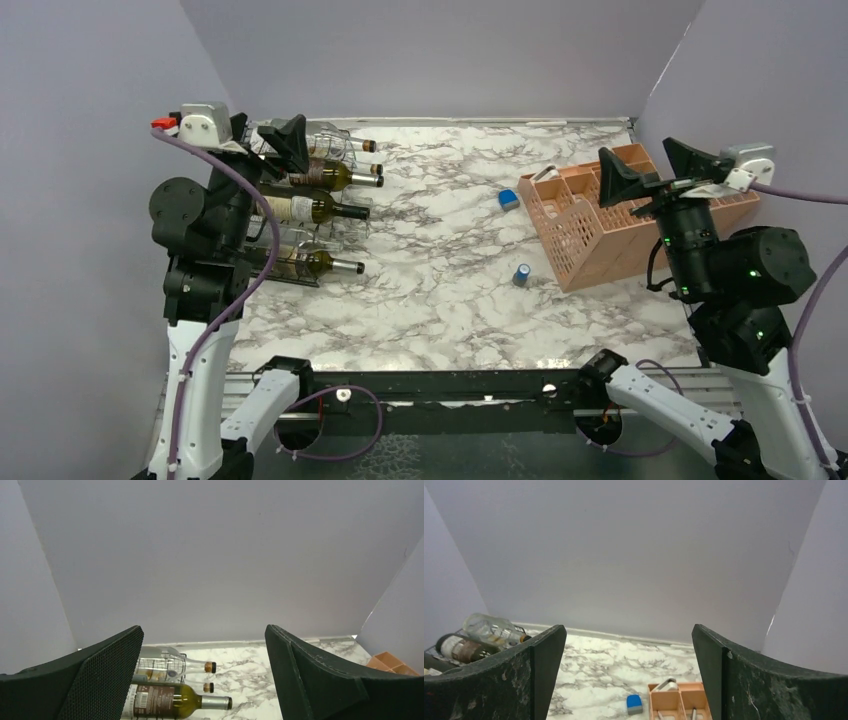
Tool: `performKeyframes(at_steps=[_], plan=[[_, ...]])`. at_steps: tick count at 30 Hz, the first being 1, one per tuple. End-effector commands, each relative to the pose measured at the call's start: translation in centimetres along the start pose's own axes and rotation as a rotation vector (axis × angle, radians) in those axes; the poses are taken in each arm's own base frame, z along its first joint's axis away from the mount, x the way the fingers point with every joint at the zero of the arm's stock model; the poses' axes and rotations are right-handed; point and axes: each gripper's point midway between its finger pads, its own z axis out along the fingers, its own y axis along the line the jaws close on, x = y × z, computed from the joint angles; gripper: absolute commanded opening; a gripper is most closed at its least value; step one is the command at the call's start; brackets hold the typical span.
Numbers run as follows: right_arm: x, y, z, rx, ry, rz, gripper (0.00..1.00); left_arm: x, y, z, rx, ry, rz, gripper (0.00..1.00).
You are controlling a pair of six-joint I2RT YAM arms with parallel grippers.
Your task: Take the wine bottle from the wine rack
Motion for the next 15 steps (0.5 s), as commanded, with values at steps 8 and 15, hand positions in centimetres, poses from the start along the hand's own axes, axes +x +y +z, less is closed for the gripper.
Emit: performKeyframes(at_steps=[8,15], plan=[[9.3,0.3,2.2,0.079,0.164,0.086,0.99,11.0,-0.6,1.0,0.044,0.241,-0.026,0.99],[13.6,1.3,3.0,0.067,0.263,0.183,0.99,18.0,-0.8,0.3,0.054,0.414,-0.031,0.99]])
